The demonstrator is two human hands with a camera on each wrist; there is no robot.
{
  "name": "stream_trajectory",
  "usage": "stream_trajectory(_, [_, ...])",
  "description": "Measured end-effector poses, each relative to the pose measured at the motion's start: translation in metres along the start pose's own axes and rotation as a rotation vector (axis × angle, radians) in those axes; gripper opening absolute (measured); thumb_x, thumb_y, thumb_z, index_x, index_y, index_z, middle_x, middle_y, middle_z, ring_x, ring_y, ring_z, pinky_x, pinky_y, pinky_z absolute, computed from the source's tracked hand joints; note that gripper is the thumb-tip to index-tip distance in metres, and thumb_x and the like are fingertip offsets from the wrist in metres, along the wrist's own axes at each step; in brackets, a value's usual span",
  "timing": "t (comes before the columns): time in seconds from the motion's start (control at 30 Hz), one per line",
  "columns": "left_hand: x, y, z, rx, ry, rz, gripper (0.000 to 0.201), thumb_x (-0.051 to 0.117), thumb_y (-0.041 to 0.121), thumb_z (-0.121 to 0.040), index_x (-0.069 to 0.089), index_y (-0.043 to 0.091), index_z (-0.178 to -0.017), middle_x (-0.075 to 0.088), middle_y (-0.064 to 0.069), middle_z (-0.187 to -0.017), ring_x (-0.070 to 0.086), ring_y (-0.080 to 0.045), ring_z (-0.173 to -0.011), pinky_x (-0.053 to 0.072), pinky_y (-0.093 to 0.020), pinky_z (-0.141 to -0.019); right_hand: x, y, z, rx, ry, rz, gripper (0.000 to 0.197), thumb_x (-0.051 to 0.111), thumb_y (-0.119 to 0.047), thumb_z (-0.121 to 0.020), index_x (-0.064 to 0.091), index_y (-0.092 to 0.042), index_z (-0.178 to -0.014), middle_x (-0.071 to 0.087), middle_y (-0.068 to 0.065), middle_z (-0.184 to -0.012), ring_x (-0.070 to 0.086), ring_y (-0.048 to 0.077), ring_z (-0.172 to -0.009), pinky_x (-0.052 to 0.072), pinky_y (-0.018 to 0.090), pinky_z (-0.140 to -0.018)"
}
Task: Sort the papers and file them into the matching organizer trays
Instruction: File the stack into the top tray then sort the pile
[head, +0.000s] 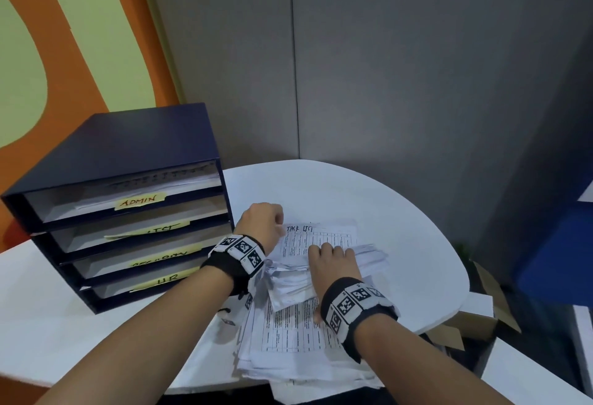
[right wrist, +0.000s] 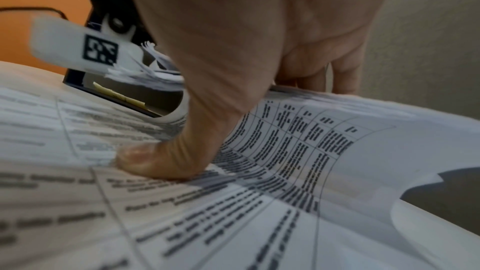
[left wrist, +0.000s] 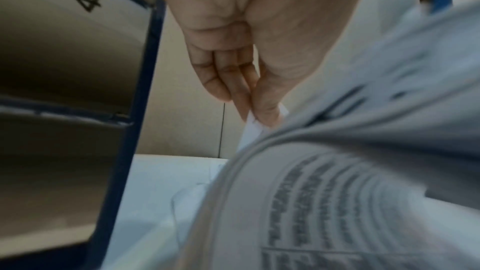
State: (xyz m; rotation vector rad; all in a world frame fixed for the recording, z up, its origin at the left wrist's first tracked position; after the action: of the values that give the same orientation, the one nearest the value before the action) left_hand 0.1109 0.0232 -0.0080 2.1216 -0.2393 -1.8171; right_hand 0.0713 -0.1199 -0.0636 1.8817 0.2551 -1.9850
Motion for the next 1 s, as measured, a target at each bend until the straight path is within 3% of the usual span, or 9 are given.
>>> stream_trajectory(0.17, [0.011,0.0,0.036,0.15,-0.343,0.15,0.02,0.075,0.005,-0.08,0.067,0.021,-0.071,0.07,0.006,-0.078,0.064,-0.005,-0.056,0.054,-0.019,-0.059,0.0,0.001,0.005,0.061,0.062,0.047,0.104,0.06,-0.035,-0.089,-0.023,-0.016,-0.148,0.033,0.025,-0.137,0.031,0.04,-0.128,0.026,0.052,-0.105])
stream_trajectory(0.3, [0.009,-0.007,0.049,0.178,-0.509,0.033,0.022,0.074,0.01,-0.081,0.072,0.026,-0.067,0.073,0.01,-0.077,0.065,-0.002,-0.066,0.051,-0.014,-0.064,0.0,-0.003,0.007,0.055,0.007,0.179,0.085,0.06,-0.039,-0.087,0.008,-0.016,-0.15,0.018,0.022,-0.144,0.017,0.038,-0.134,0.024,0.054,-0.105])
stream_trajectory(0.43, [0.011,-0.003,0.044,0.16,-0.585,0.109,0.02,0.068,0.005,-0.082,0.072,0.024,-0.083,0.072,0.016,-0.078,0.067,-0.003,-0.07,0.056,-0.02,-0.071,0.0,-0.004,0.004,0.04,0.011,0.141,0.054,0.051,-0.029,-0.093,0.027,-0.011,-0.139,0.009,0.024,-0.151,0.004,0.04,-0.142,0.021,0.054,-0.108])
stream_trajectory(0.57, [0.009,0.003,0.002,0.066,-0.391,0.352,0.024,0.066,0.001,-0.084,0.066,0.014,-0.104,0.072,-0.003,-0.103,0.067,-0.016,-0.084,0.056,-0.029,-0.079,0.002,-0.004,0.004,0.034,-0.034,0.054,0.055,0.066,-0.024,-0.084,0.033,-0.008,-0.126,0.043,0.023,-0.132,0.04,0.037,-0.123,0.029,0.049,-0.102])
stream_trajectory(0.63, [0.021,-0.002,-0.017,-0.018,-0.302,0.245,0.032,0.066,0.012,-0.087,0.059,0.019,-0.117,0.065,-0.002,-0.116,0.062,-0.019,-0.098,0.052,-0.029,-0.084,0.001,-0.003,0.005,0.033,-0.024,0.041,0.05,0.066,-0.022,-0.083,0.035,-0.009,-0.121,0.052,0.019,-0.121,0.048,0.032,-0.11,0.032,0.047,-0.097])
stream_trajectory(0.77, [0.062,-0.006,-0.029,-0.056,-0.405,-0.13,0.069,0.064,0.024,-0.088,0.03,0.013,-0.147,0.053,-0.01,-0.135,0.056,-0.027,-0.117,0.049,-0.035,-0.095,0.003,-0.002,0.006,0.024,0.005,0.019,0.053,0.068,-0.024,-0.082,0.035,-0.008,-0.121,0.051,0.017,-0.119,0.049,0.031,-0.107,0.032,0.048,-0.097])
stream_trajectory(0.9, [0.072,-0.012,-0.03,-0.075,-0.395,-0.13,0.058,0.068,0.032,-0.086,0.045,0.012,-0.136,0.055,-0.007,-0.132,0.055,-0.027,-0.118,0.048,-0.036,-0.097,0.005,0.001,0.006,0.007,0.027,-0.008,0.057,0.069,-0.025,-0.081,0.035,-0.007,-0.123,0.049,0.02,-0.123,0.047,0.034,-0.112,0.029,0.051,-0.1])
stream_trajectory(0.97, [0.06,-0.013,-0.032,-0.085,-0.295,-0.074,0.016,0.065,0.027,-0.086,0.063,0.018,-0.099,0.064,-0.003,-0.102,0.06,-0.024,-0.096,0.05,-0.029,-0.079,0.005,0.002,0.006,0.002,0.036,-0.001,0.056,0.068,-0.025,-0.082,0.034,-0.007,-0.123,0.048,0.019,-0.123,0.046,0.034,-0.113,0.029,0.051,-0.1])
stream_trajectory(1.0, [0.053,-0.014,-0.034,-0.081,-0.251,-0.047,0.012,0.064,0.024,-0.086,0.061,0.019,-0.076,0.061,-0.002,-0.082,0.059,-0.025,-0.083,0.047,-0.026,-0.068,0.004,0.002,0.006,-0.003,0.041,-0.002,0.054,0.066,-0.024,-0.083,0.035,-0.007,-0.123,0.048,0.019,-0.123,0.046,0.034,-0.112,0.029,0.051,-0.1])
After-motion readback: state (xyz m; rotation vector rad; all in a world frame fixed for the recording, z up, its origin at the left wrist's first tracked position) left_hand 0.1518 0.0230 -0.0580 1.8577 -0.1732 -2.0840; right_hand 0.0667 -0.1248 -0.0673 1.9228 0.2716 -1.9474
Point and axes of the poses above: each hand's wrist, its own z-axis away from the middle knuckle, its own x-axis out of the palm, y = z × x, the point moved 8 cm from there along -z, towards the middle knuckle
